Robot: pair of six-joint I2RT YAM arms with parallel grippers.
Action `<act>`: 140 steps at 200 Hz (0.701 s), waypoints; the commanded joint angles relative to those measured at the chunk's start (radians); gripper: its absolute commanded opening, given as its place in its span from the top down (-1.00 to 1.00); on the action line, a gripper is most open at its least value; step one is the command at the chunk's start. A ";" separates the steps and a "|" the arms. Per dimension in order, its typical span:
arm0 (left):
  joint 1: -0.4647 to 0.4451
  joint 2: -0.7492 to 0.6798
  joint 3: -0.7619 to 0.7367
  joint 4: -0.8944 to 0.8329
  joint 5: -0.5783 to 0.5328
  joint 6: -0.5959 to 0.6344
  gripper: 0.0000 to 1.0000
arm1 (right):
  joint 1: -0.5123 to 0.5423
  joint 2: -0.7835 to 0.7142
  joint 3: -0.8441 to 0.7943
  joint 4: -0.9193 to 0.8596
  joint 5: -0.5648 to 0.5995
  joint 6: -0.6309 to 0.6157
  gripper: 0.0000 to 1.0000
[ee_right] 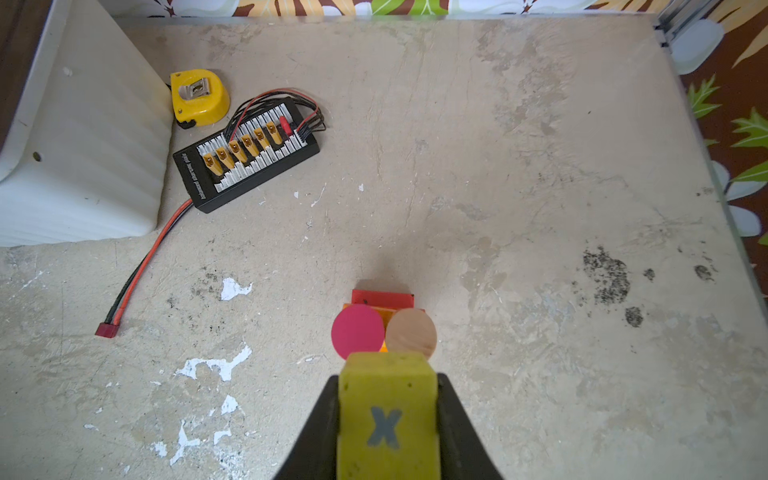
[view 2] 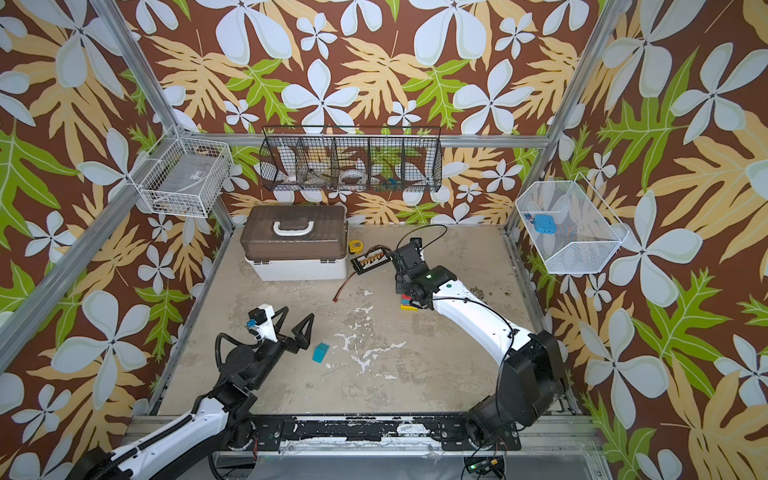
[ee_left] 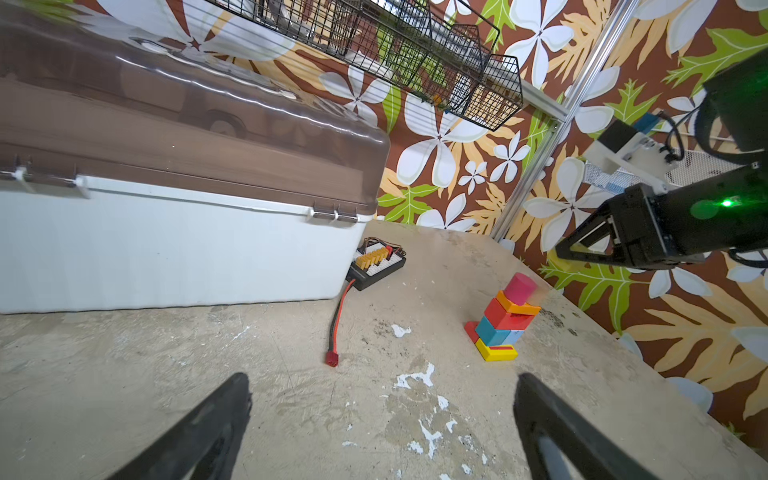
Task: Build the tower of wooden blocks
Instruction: 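Carry the yellow X cube with the right gripper above the tower, then lower the yellow X cube onto the cylinders and open the right gripper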
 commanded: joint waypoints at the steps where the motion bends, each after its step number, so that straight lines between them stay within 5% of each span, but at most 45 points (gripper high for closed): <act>1: 0.000 0.009 -0.062 0.049 0.013 0.012 -0.99 | -0.019 0.022 0.013 0.029 -0.059 -0.009 1.00; 140: 0.000 0.088 -0.028 0.044 0.031 0.010 -0.99 | -0.036 0.104 0.046 0.005 -0.038 0.012 1.00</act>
